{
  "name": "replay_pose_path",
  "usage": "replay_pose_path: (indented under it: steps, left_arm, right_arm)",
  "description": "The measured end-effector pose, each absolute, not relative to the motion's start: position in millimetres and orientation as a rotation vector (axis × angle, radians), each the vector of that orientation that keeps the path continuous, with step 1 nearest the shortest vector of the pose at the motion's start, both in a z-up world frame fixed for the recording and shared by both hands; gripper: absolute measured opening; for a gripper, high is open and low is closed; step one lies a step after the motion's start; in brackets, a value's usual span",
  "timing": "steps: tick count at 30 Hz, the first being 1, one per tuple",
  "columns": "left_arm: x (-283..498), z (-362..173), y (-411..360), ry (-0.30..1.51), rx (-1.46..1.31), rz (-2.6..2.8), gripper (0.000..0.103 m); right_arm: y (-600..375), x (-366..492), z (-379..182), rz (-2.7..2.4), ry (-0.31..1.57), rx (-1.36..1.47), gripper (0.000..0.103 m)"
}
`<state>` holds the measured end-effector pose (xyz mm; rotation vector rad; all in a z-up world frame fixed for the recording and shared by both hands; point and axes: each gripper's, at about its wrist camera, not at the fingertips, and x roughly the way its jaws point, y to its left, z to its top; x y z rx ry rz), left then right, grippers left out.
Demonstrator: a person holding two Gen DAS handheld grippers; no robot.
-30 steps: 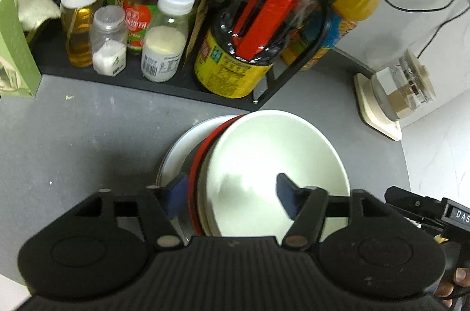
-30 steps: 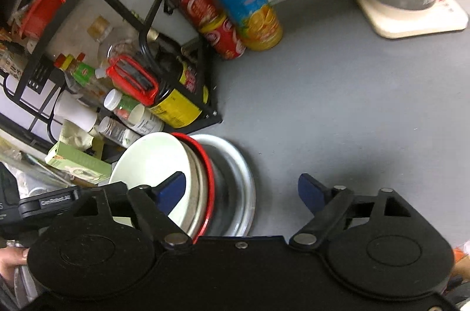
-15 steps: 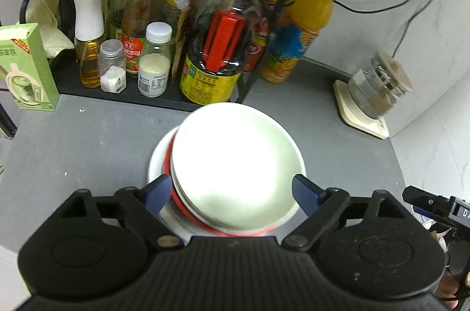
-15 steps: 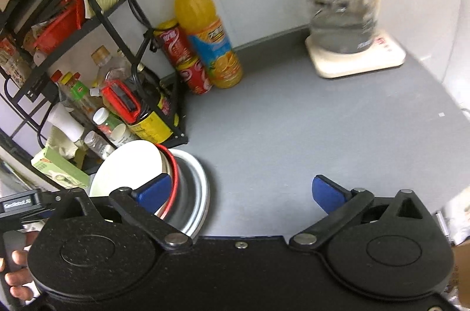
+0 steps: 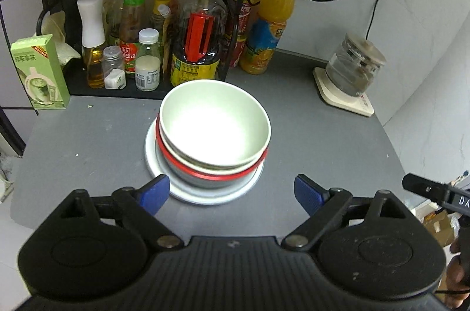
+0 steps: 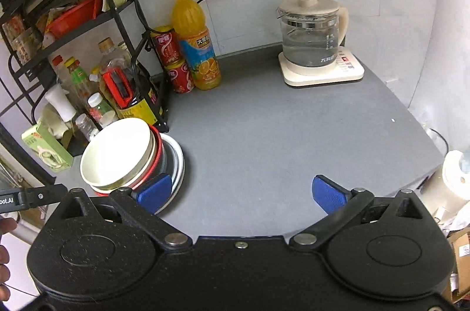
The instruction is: Organize plates and bowls
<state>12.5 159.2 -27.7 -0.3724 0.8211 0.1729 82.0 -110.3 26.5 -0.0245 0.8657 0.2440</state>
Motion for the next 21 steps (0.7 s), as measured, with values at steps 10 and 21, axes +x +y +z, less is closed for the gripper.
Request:
replay_pose_path:
  steps: [10, 21]
  left_arm:
    - [-22.3, -26.4, 141.1, 0.799, -0.324, 0.177, 0.098]
    - [-43.0, -21.7, 130.0, 0.789, -0.290, 0.159, 0.102]
  right_arm:
    - [-109.5, 50.8, 38.4, 0.241, 0.830, -0.053, 0.103]
    - [-108.3, 26.0, 42.8, 0.236, 0.815, -0.068, 0.103]
